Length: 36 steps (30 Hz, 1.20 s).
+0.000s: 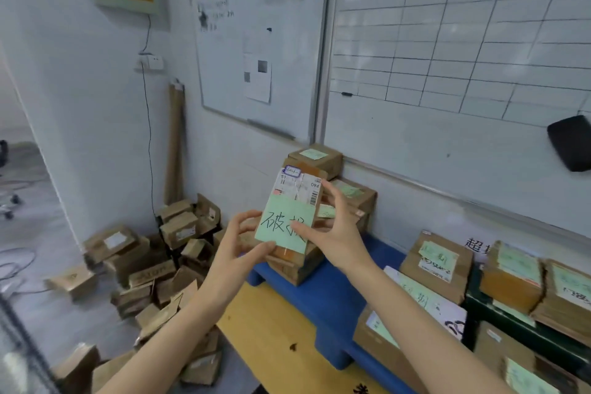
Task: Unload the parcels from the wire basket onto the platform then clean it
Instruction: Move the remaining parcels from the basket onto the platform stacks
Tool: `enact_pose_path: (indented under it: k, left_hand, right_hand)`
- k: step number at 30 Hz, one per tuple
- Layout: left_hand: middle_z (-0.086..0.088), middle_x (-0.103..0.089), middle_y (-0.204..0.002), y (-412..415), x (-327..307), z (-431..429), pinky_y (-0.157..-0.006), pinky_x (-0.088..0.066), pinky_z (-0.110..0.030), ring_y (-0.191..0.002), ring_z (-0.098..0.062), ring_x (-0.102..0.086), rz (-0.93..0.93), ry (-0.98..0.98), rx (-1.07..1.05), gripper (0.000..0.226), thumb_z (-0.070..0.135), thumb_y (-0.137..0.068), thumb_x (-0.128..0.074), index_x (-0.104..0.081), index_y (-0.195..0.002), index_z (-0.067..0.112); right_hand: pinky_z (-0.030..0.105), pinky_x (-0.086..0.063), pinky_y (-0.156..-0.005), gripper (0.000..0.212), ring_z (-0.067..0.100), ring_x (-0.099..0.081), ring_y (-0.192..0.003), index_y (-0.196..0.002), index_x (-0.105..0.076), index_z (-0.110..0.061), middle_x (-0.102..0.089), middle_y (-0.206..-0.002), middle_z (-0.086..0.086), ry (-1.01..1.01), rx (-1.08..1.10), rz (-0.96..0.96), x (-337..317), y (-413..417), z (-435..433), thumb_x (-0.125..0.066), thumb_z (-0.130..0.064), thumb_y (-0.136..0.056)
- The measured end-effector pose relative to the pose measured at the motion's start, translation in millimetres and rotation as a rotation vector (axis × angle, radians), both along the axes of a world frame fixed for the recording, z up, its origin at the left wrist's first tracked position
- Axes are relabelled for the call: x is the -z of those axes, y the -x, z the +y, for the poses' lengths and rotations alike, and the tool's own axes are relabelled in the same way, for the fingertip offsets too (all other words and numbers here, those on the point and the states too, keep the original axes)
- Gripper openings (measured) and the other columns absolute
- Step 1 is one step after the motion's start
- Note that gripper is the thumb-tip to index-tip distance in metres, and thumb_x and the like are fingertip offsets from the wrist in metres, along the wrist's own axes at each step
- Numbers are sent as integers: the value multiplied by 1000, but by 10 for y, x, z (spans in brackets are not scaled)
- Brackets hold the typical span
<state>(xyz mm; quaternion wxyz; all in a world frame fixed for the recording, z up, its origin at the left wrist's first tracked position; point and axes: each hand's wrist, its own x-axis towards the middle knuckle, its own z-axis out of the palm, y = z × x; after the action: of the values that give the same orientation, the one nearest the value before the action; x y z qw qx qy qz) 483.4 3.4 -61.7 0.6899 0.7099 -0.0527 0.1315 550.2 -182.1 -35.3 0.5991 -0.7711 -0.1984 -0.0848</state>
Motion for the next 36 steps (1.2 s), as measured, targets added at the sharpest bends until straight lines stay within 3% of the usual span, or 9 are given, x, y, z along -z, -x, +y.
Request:
enact_pose_path:
  k: [4,9,12,14,16,20,22,28,36]
  left_hand:
    - [8,-65,-118,-241,148,194,-79,-56,-26,-101,-16,-68,7,48,20,47,23,-88,-69,-48,-128,33]
    - [15,-66,-115,-702,295,462,-83,-58,-36,-105,-18,-67,28,33,24,52,32,-83,-68,-46,-130,37]
    - [11,-66,-116,-1037,402,633,-89,-56,-46,-103,-18,-68,50,2,25,44,24,-92,-67,-46,-129,37]
    - [2,-63,-121,-1264,449,732,-89,-56,-47,-103,-19,-69,81,-20,49,45,20,-94,-65,-45,-130,38]
    - [-4,-61,-123,-1488,495,826,-89,-57,-45,-103,-20,-68,129,-42,84,47,19,-94,-65,-44,-131,39]
    - [-5,-60,-124,-1929,612,953,-88,-58,-43,-106,-24,-68,183,-49,135,48,22,-93,-66,-43,-132,38]
    - [-4,-59,-123,-2113,669,999,-84,-59,-38,-104,-23,-68,200,-52,166,49,16,-94,-63,-41,-134,35]
    - [12,-66,-115,-2589,830,1114,-86,-58,-38,-104,-24,-67,238,-103,231,49,22,-91,-63,-41,-133,36]
    - [2,-62,-125,-3234,1025,1241,-84,-58,-35,-108,-19,-66,279,-37,340,49,24,-88,-71,-49,-131,28]
  right_hand:
    - [42,-51,-102,84,5,-42,-134,-140,-36,-44,-45,-142,-19,48,7,29,113,-305,196,-86,-27,-75]
    - [49,-49,-103,83,19,-51,-130,-131,-38,-57,-45,-142,-20,55,-1,116,281,-856,484,-86,-47,-64]
    - [29,-51,-97,80,13,-46,-131,-139,-38,-45,-43,-145,-13,86,-1,145,451,-1244,646,-85,-33,-75]
    - [8,-48,-71,77,13,-53,-120,-143,-38,-38,-46,-130,-14,113,-18,201,514,-1467,730,-81,-25,-81]
    - [5,-46,-61,75,14,-56,-112,-144,-38,-36,-45,-118,-18,140,-30,264,613,-1707,784,-79,-22,-83]
    - [39,-48,-101,73,20,-53,-124,-139,-39,-43,-46,-118,-24,208,-14,318,790,-2155,861,-81,-33,-80]
    - [48,-46,-105,70,20,-54,-124,-134,-40,-49,-48,-123,-22,208,-14,339,873,-2313,898,-81,-37,-78]
    - [43,-47,-103,69,18,-55,-120,-138,-40,-42,-45,-128,-18,266,65,343,961,-2588,945,-79,-36,-82]
    - [36,-48,-102,66,15,-56,-119,-139,-43,-39,-43,-135,-15,251,169,409,1032,-2877,999,-77,-29,-84]
